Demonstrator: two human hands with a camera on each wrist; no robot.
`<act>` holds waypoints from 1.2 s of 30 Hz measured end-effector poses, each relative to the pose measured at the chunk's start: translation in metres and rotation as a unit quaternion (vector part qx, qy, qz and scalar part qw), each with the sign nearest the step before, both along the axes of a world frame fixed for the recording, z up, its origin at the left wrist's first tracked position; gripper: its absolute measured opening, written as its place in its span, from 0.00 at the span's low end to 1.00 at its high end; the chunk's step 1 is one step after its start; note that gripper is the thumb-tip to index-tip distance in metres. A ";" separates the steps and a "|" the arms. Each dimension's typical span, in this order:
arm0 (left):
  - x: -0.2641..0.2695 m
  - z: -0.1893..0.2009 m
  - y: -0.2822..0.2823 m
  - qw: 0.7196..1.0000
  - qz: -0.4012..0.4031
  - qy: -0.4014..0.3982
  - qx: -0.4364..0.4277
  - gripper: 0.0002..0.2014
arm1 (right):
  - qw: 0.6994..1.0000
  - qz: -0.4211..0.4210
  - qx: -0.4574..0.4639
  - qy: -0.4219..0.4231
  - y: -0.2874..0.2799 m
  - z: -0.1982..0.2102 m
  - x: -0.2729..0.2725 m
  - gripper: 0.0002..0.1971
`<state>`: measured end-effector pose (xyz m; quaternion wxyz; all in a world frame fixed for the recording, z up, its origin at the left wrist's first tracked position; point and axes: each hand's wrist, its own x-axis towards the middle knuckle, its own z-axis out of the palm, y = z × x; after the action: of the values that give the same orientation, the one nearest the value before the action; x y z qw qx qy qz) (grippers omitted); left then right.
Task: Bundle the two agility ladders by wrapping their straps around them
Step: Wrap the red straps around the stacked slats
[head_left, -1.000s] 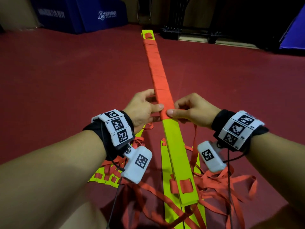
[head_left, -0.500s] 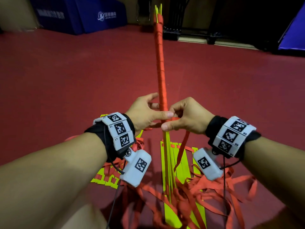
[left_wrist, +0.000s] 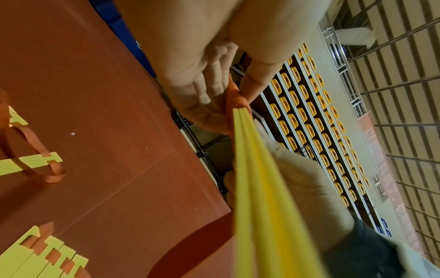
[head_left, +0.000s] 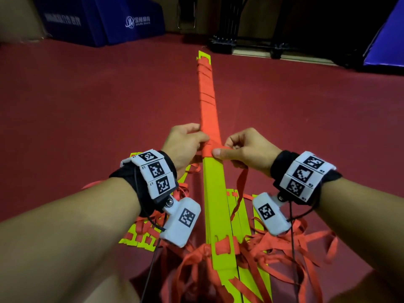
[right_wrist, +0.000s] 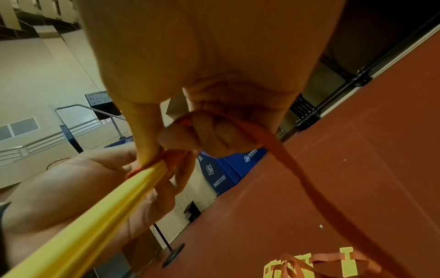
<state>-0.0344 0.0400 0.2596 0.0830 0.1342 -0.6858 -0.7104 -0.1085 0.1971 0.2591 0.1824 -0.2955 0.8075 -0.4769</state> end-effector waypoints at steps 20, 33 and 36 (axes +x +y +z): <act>0.004 -0.008 0.002 0.996 -0.088 -0.019 -0.011 0.08 | 0.990 0.030 0.035 0.131 -0.001 -0.003 0.005 0.21; 0.002 -0.001 -0.001 0.997 -0.076 -0.011 -0.007 0.11 | 0.997 0.056 0.006 0.051 0.007 0.004 -0.004 0.05; 0.002 0.000 -0.001 0.998 -0.065 -0.002 -0.003 0.13 | 0.998 0.034 0.019 0.052 0.013 0.004 -0.010 0.07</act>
<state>-0.0320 0.0390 0.2594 0.0355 0.0906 -0.6951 -0.7123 -0.1183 0.2103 0.2636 0.1612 -0.3437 0.8142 -0.4392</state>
